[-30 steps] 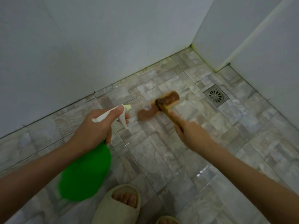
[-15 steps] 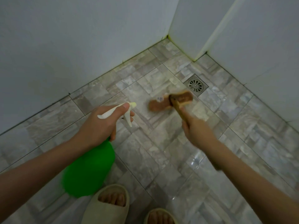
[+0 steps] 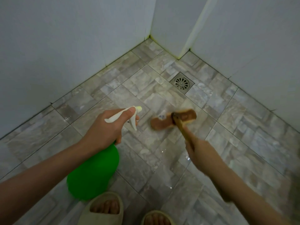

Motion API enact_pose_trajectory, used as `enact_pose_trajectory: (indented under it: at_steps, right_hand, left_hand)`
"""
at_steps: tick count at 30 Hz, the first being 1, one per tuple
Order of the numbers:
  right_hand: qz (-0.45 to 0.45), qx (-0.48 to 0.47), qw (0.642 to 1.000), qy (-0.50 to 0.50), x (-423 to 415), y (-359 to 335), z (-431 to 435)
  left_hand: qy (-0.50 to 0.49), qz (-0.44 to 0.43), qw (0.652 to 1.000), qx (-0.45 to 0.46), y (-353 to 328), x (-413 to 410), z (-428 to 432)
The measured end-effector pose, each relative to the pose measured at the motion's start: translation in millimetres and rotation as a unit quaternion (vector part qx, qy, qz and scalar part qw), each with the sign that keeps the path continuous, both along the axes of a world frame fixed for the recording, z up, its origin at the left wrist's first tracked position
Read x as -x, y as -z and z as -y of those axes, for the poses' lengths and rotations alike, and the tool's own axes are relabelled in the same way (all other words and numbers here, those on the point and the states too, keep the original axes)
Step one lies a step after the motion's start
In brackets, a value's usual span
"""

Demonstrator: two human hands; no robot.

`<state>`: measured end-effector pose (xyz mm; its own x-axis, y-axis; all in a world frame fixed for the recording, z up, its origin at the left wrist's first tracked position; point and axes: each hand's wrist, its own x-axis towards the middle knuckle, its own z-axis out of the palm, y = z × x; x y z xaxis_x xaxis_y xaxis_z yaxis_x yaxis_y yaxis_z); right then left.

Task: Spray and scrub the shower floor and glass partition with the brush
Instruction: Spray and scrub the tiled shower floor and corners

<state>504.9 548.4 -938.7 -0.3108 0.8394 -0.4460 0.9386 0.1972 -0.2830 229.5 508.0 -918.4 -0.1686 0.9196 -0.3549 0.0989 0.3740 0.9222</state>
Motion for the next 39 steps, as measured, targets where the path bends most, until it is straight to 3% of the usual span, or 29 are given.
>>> enact_pose_trajectory:
  at_steps: [3, 6, 9, 15, 22, 29, 33, 36, 39]
  right_hand:
    - [0.009, 0.012, 1.000, 0.014, -1, 0, 5]
    - [-0.006, -0.055, 0.998, 0.025, 23, 17, -66]
    - [0.016, -0.065, 0.998, 0.019, 30, 16, -138]
    - [0.030, -0.008, 0.998, 0.057, 3, 2, -72]
    - [0.008, -0.071, 0.995, 0.071, 24, 12, -178]
    - [0.019, -0.026, 0.997, 0.074, 3, 16, -66]
    - [0.030, -0.074, 0.994, 0.077, 22, 18, -153]
    - [0.053, -0.047, 0.996, 0.061, 32, 13, -215]
    - [0.066, -0.053, 0.995, 0.058, 22, 18, -192]
  left_hand:
    - [0.007, -0.001, 1.000, -0.003, 1, -5, -6]
    - [0.032, -0.016, 0.999, -0.007, 4, -13, -14]
    - [0.039, -0.013, 0.999, -0.017, 9, -19, -20]
    - [0.049, -0.010, 0.999, -0.018, 8, -20, -28]
    - [0.049, -0.005, 0.999, -0.021, 9, -21, -30]
    - [0.018, 0.039, 0.999, -0.020, 1, -16, -22]
    - [0.031, 0.028, 0.999, -0.020, -1, -15, -21]
    - [0.045, 0.007, 0.999, -0.020, 1, -15, -23]
    - [0.050, 0.007, 0.998, -0.027, 2, -15, -26]
